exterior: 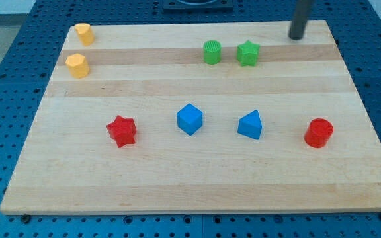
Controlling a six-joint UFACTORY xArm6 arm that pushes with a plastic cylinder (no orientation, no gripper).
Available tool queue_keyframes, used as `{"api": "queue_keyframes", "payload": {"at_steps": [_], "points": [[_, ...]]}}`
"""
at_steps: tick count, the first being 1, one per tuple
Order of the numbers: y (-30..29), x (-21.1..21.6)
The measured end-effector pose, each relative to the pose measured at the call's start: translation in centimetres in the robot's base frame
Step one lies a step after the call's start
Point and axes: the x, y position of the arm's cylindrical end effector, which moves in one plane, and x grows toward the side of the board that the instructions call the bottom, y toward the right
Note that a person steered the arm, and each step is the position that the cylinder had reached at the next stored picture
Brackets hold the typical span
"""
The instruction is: Slide the green star into the green circle
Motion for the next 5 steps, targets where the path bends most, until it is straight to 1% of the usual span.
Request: {"api": "queue_keyframes", "payload": {"at_steps": [1,2,3,4,5], "points": [[0.8,3.8],[-1.3,6.7],[-6.5,7.9],[-10.7,5.7],[-14.0,1.3]]}}
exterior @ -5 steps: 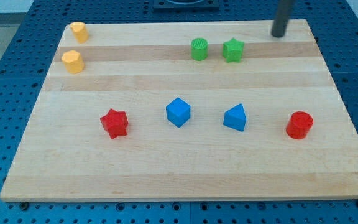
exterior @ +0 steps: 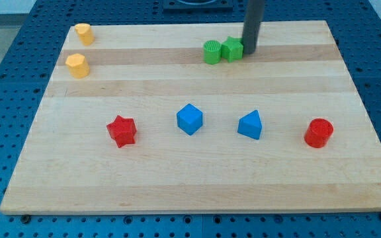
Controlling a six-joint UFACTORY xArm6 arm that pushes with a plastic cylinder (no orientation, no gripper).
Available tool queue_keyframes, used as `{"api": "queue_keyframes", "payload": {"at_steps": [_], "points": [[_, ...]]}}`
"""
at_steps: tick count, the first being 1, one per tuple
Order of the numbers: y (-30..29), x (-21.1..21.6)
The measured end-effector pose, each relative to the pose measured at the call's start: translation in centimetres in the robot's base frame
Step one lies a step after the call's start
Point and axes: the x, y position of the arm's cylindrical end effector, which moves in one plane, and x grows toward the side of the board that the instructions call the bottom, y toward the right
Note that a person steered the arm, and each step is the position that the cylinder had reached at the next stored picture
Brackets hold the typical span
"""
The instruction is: Slide the green star into the green circle
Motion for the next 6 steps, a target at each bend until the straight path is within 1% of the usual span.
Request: {"api": "queue_keyframes", "payload": {"at_steps": [1,2,3,4,5,6], "points": [[-4.1,-2.8],[-4.1,-3.3],[1.0,-3.5],[3.3,-2.0],[3.2,0.2],[2.5,1.3]]}}
